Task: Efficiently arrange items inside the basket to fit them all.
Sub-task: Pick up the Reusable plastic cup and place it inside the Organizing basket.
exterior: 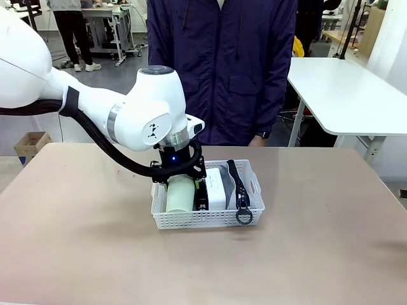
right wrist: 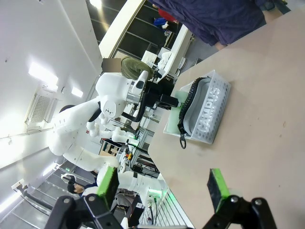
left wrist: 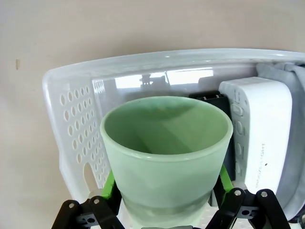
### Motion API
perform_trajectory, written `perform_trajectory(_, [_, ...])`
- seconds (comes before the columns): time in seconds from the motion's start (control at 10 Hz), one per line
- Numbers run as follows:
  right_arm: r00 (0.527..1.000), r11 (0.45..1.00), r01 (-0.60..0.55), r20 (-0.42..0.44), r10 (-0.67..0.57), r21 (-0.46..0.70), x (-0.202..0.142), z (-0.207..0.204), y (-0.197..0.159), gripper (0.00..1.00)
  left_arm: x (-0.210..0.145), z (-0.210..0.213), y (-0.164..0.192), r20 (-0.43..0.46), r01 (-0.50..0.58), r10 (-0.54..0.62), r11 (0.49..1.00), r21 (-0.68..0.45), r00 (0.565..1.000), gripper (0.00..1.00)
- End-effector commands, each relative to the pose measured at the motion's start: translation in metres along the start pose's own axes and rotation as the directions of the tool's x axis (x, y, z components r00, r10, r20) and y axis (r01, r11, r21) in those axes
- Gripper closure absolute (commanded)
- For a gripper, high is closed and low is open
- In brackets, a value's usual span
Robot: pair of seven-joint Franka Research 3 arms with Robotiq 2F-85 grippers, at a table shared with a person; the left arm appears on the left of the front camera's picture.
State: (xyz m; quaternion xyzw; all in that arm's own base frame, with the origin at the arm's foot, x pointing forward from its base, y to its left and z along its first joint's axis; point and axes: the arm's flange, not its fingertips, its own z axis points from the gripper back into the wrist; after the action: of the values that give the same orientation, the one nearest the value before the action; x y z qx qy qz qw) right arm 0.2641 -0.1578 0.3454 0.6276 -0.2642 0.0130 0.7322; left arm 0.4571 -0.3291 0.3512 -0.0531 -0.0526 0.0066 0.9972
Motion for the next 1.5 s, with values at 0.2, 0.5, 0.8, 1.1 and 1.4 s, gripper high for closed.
perform_trajectory(0.2, [1.000, 1.000, 0.005, 0.013, -0.005, 0.012, 0.001, -0.001, 0.004, 0.00, 0.007, -0.002, -0.007, 0.043, -0.068, 0.066, 0.996, 0.058, 0.997, 0.09])
perform_trajectory(0.5, [1.000, 1.000, 0.005, 0.013, -0.005, 0.012, 0.001, -0.001, 0.004, 0.00, 0.010, -0.004, -0.007, 0.043, -0.074, 0.072, 0.996, 0.049, 0.996, 0.00])
perform_trajectory(0.8, [1.000, 1.000, 0.005, 0.013, -0.005, 0.012, 0.001, -0.001, 0.004, 0.00, 0.011, -0.002, -0.007, 0.041, -0.072, 0.071, 0.997, 0.034, 0.997, 0.00])
perform_trajectory(1.1, [1.000, 1.000, 0.005, 0.013, -0.005, 0.012, 0.001, -0.001, 0.004, 0.00, 0.008, 0.013, -0.002, 0.064, -0.075, 0.075, 0.997, -0.015, 0.995, 0.00])
perform_trajectory(1.4, [1.000, 1.000, 0.005, 0.013, -0.005, 0.012, 0.001, -0.001, 0.004, 0.00, -0.008, 0.080, 0.018, 0.059, 0.011, -0.001, 0.984, -0.180, 0.998, 0.00])
